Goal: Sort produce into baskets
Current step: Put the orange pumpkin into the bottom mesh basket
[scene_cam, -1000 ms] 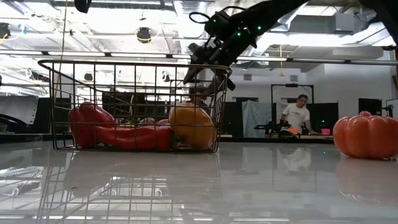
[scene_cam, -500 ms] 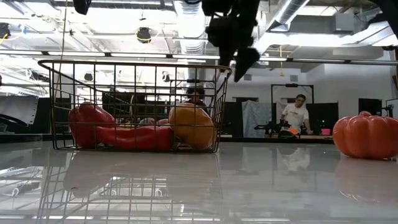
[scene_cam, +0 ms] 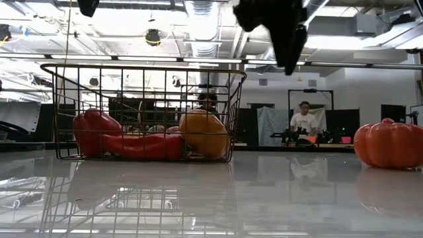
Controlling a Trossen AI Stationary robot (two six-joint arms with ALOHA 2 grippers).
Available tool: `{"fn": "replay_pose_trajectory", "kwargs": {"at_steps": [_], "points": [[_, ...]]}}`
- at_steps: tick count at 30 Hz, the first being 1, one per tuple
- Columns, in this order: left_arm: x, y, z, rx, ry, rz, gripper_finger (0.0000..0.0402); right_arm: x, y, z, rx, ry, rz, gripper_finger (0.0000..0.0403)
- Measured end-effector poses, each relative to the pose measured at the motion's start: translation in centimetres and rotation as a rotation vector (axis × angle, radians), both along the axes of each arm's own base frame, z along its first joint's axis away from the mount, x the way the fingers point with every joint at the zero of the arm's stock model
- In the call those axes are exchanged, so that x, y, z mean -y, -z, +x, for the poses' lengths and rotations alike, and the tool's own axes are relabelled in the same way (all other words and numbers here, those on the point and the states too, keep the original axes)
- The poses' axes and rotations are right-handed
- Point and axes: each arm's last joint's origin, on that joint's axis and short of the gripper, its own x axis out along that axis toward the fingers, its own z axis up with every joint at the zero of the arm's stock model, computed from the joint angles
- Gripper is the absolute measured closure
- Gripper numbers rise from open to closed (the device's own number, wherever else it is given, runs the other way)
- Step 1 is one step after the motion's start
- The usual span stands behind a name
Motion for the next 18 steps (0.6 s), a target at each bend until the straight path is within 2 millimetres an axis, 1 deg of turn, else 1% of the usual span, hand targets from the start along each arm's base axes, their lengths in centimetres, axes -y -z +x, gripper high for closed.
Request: {"fn": "replay_pose_trajectory", "kwargs": {"at_steps": [2,5,9,11,13,15,18], "points": [[0.0,0.1,0.0,-0.01,0.004,-0.004,0.0219,-0.7,-0.3,-0.4,-0.001,0.011,0.005,0.0033],[0.0,0.1,0.0,-0.013,0.004,-0.005,0.0219,-0.9,-1.3,-1.1,0.026,0.049,0.006,0.0033],[0.0,0.1,-0.2,-0.002,0.004,-0.011,0.0219,-1.0,-3.0,-2.3,0.107,0.095,-0.027,0.0033],[0.0,0.0,-0.2,0.003,0.003,-0.021,0.0219,-1.1,-3.6,-3.2,0.156,0.11,-0.023,0.0033],[0.0,0.0,-0.2,0.003,0.003,-0.021,0.0219,-1.0,-3.6,-4.0,0.208,0.125,-0.015,0.0033],[0.0,0.0,-0.2,0.004,0.003,-0.021,0.0219,-1.0,-3.2,-4.9,0.238,0.138,-0.009,0.0033],[0.0,0.0,-0.2,0.007,0.003,-0.02,0.0219,-1.0,-1.8,-6.7,0.197,0.157,0.007,0.0033]]}}
